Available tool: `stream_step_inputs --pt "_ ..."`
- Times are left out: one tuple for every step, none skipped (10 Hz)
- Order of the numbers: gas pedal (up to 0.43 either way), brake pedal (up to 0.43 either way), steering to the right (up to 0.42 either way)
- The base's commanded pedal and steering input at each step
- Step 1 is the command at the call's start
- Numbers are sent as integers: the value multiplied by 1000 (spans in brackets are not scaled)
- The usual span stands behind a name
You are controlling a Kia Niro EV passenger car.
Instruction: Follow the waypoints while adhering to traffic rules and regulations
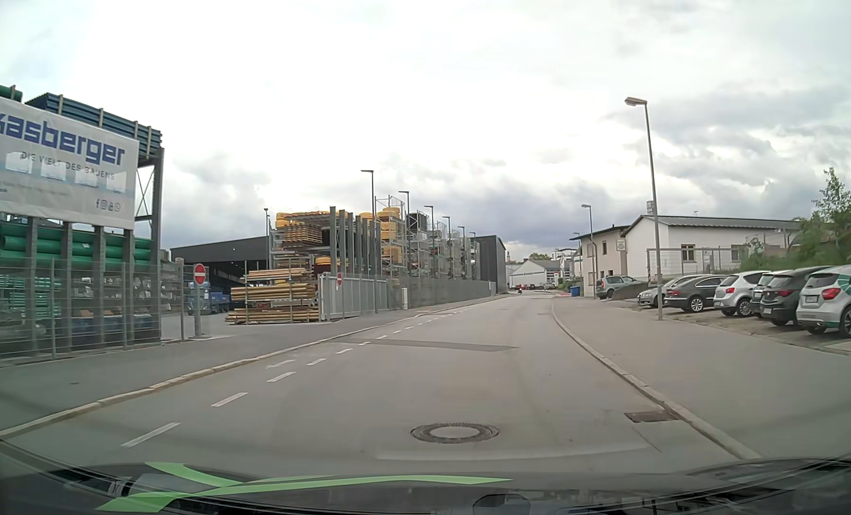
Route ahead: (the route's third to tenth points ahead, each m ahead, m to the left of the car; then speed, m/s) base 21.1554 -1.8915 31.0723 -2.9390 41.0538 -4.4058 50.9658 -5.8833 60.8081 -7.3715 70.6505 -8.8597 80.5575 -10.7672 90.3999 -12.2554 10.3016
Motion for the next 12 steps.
stream_step_inputs --pt "87 0 28" --pt "87 0 28" --pt "87 0 28" --pt "87 0 28" --pt "87 0 28" --pt "87 0 28" --pt "87 0 28" --pt "87 0 28" --pt "87 0 28" --pt "87 0 28" --pt "87 0 28" --pt "87 0 27"
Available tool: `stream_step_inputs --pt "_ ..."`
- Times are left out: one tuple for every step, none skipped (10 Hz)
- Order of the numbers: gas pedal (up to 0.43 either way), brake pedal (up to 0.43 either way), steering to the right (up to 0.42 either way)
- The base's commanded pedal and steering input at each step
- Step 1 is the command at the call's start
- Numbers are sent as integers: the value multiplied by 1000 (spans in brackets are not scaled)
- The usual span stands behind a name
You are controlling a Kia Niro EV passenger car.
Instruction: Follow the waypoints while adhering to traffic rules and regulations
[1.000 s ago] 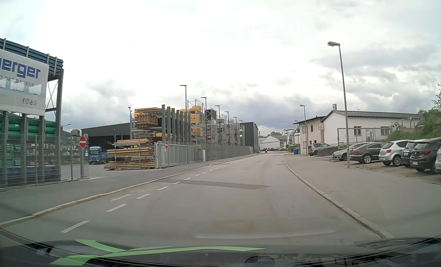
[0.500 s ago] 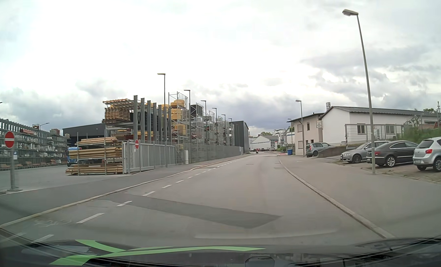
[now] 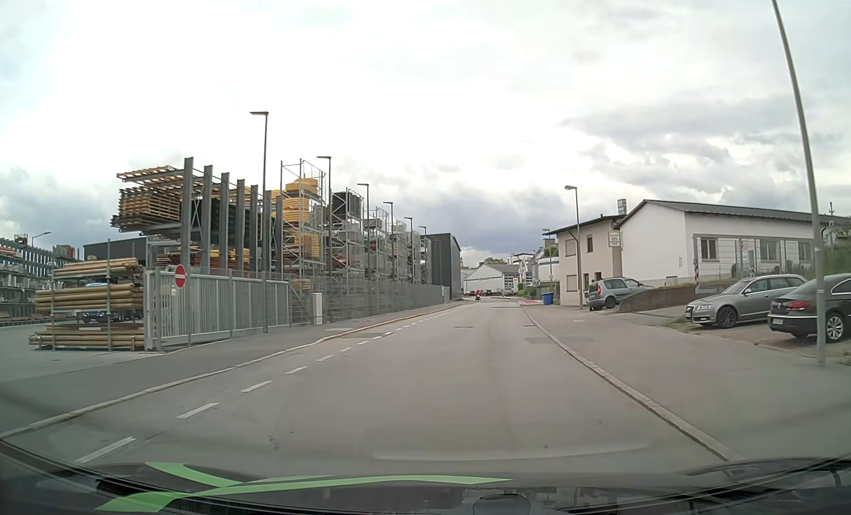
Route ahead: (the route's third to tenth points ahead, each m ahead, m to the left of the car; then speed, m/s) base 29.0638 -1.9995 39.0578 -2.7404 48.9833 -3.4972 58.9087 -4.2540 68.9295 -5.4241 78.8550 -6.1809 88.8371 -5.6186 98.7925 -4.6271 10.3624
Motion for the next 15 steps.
stream_step_inputs --pt "87 0 26" --pt "87 0 23" --pt "87 0 20" --pt "87 0 19" --pt "87 0 18" --pt "87 0 16" --pt "87 0 14" --pt "87 0 13" --pt "87 0 13" --pt "87 0 13" --pt "87 0 13" --pt "87 0 13" --pt "87 0 13" --pt "87 0 13" --pt "87 0 12"
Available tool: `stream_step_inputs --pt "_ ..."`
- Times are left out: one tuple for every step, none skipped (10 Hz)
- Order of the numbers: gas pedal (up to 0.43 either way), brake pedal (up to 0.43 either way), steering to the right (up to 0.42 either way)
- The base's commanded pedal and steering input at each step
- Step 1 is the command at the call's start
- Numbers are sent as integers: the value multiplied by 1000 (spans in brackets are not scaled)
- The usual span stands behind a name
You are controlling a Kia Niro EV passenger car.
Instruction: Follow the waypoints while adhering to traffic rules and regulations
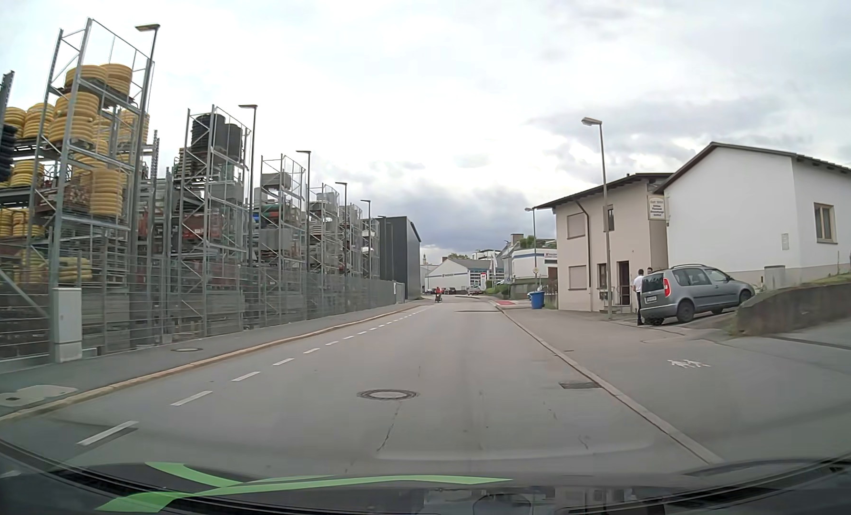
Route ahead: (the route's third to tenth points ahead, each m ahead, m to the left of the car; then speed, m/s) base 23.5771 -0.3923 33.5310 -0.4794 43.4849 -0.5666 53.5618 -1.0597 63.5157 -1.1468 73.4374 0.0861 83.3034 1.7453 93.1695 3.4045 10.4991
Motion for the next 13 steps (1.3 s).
stream_step_inputs --pt "87 0 12" --pt "87 0 12" --pt "87 0 11" --pt "87 0 8" --pt "87 0 4" --pt "87 0 1" --pt "87 0 0" --pt "87 0 -2" --pt "87 0 -2" --pt "87 0 0" --pt "87 0 0" --pt "87 0 0" --pt "87 0 0"
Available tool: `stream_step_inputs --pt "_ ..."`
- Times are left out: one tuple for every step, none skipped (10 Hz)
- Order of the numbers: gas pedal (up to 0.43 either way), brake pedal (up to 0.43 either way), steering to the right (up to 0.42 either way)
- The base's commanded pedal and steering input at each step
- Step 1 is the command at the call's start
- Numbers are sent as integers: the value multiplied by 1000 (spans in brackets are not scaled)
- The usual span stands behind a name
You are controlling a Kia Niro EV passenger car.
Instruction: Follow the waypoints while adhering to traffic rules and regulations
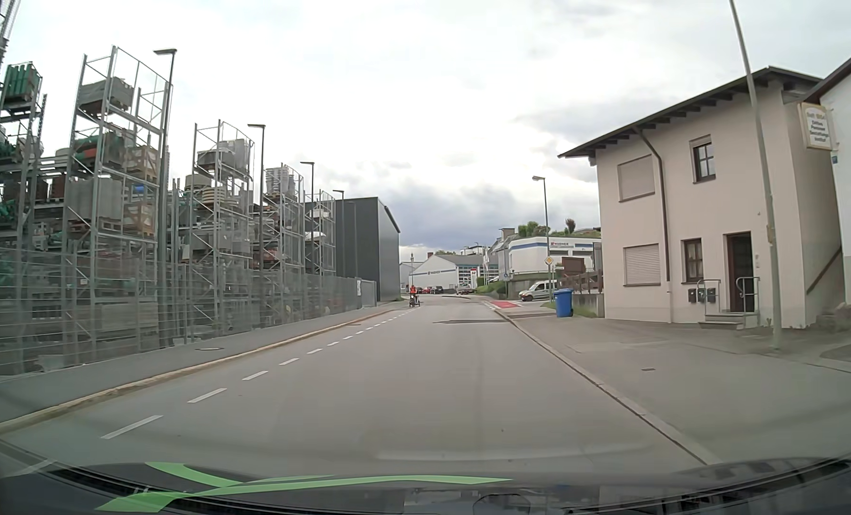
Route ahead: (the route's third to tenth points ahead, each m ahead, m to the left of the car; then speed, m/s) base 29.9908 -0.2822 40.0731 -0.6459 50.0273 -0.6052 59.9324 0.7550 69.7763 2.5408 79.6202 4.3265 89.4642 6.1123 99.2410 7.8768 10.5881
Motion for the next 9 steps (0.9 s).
stream_step_inputs --pt "87 0 0" --pt "79 0 0" --pt "79 0 0" --pt "67 0 0" --pt "59 0 0" --pt "59 0 0" --pt "59 0 0" --pt "47 0 0" --pt "47 0 0"
